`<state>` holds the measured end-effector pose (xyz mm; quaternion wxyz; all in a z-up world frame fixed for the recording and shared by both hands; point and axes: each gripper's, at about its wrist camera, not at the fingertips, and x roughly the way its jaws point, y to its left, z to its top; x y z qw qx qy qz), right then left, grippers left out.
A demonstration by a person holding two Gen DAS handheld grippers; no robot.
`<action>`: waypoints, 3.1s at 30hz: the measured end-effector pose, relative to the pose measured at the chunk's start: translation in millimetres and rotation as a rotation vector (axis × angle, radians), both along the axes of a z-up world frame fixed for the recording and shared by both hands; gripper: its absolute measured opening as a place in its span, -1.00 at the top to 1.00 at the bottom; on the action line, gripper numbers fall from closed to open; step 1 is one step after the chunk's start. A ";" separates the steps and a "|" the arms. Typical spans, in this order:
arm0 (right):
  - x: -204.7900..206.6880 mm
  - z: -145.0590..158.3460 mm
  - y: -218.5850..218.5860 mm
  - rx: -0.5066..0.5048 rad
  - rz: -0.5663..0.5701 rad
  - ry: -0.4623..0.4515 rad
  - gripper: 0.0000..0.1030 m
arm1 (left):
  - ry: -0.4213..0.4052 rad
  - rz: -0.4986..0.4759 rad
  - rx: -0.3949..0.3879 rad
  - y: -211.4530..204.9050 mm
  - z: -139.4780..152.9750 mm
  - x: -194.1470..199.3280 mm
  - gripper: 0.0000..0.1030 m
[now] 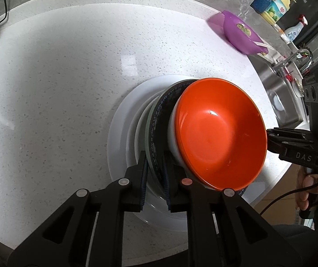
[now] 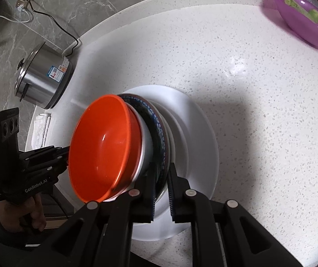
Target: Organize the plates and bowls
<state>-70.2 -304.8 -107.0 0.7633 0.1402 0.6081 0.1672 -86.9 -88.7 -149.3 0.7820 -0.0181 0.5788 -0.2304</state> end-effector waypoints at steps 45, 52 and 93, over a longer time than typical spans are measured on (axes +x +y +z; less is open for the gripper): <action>-67.3 131.7 -8.3 -0.211 -0.133 -0.356 -0.99 | -0.311 0.290 0.263 -57.8 151.0 -112.2 -0.33; -65.2 134.6 5.6 -0.264 -0.150 -0.366 -0.99 | -0.291 0.303 0.270 -42.6 152.4 -90.0 -0.33; -48.6 117.2 14.7 -0.328 -0.158 -0.320 -0.99 | -0.229 0.340 0.283 -35.5 132.7 -47.9 -0.33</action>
